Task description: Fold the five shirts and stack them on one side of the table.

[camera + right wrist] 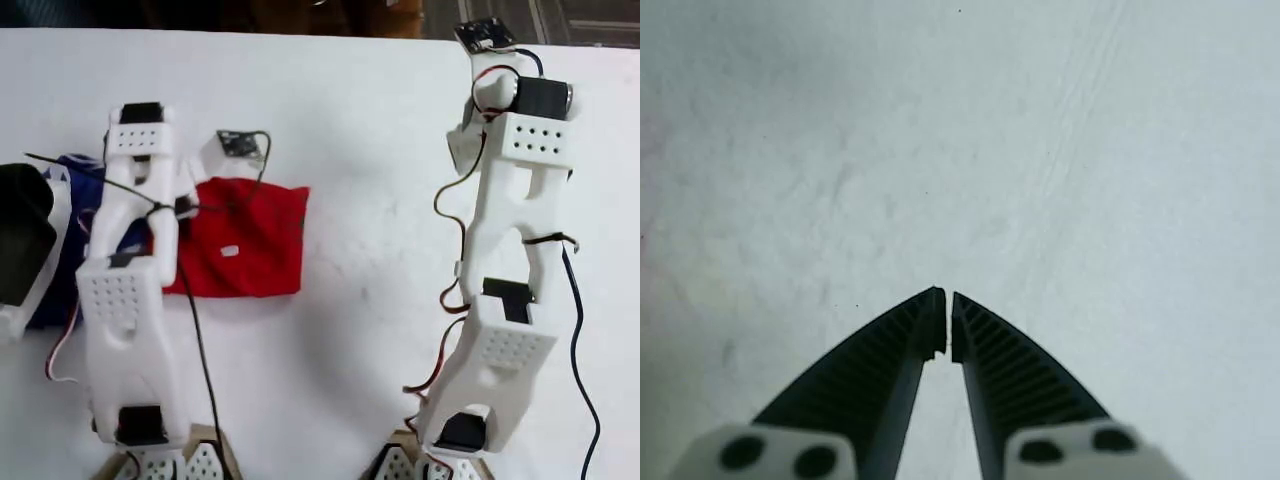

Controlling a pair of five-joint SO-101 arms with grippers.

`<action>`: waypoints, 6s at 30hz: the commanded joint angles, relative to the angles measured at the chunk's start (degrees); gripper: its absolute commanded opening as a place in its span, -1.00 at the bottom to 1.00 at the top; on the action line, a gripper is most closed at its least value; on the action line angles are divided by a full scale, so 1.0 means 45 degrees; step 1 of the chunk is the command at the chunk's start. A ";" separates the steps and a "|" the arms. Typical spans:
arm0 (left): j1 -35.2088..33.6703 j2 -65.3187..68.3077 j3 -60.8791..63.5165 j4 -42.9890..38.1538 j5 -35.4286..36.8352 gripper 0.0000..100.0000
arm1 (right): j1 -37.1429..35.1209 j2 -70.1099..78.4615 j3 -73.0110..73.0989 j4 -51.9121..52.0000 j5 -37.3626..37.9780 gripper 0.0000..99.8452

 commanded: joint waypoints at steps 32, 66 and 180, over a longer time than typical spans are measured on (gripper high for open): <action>-0.1504 -0.5490 0.3546 0.0117 -0.1055 -0.68 | 0.0947 -0.0733 -0.0059 0.0225 0.0020 -0.96; -0.6642 -0.3321 0.2374 0.0254 1.0647 -0.92 | -0.6965 0.4112 -0.0156 -0.4874 0.1719 -0.96; -0.6877 -0.5529 0.6457 0.0215 0.9690 -0.93 | -0.8332 0.6847 -0.2696 -0.0576 -0.9983 -0.96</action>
